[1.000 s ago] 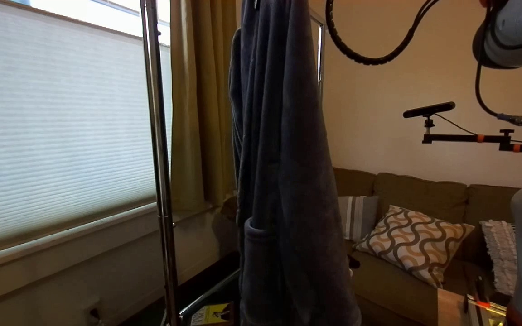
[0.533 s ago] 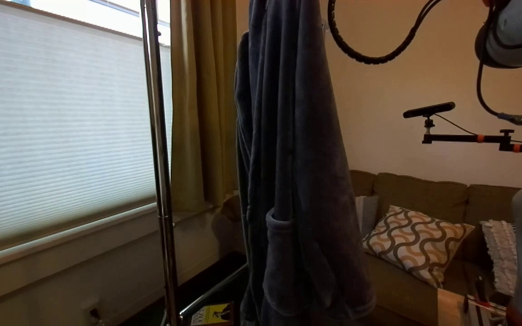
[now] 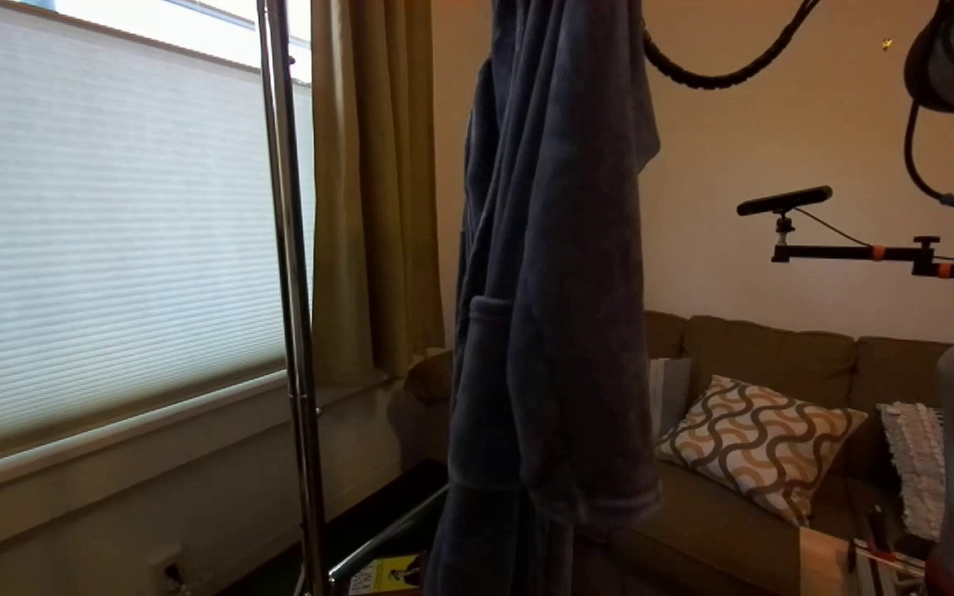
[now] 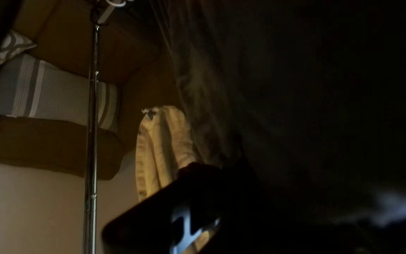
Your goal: Move the robe from the top to the bottom of the clothing rack
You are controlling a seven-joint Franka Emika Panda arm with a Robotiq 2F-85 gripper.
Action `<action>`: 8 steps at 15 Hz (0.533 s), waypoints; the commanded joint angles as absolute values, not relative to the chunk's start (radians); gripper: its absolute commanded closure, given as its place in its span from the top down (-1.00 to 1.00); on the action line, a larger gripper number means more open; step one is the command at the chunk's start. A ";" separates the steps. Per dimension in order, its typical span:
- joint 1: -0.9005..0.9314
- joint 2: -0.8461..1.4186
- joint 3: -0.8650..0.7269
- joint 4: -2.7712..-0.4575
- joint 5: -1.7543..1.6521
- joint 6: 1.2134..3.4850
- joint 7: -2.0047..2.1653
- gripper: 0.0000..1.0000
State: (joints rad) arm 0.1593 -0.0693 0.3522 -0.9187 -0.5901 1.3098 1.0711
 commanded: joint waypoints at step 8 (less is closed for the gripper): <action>0.240 -0.352 0.378 -1.230 -0.601 1.372 1.058 -0.95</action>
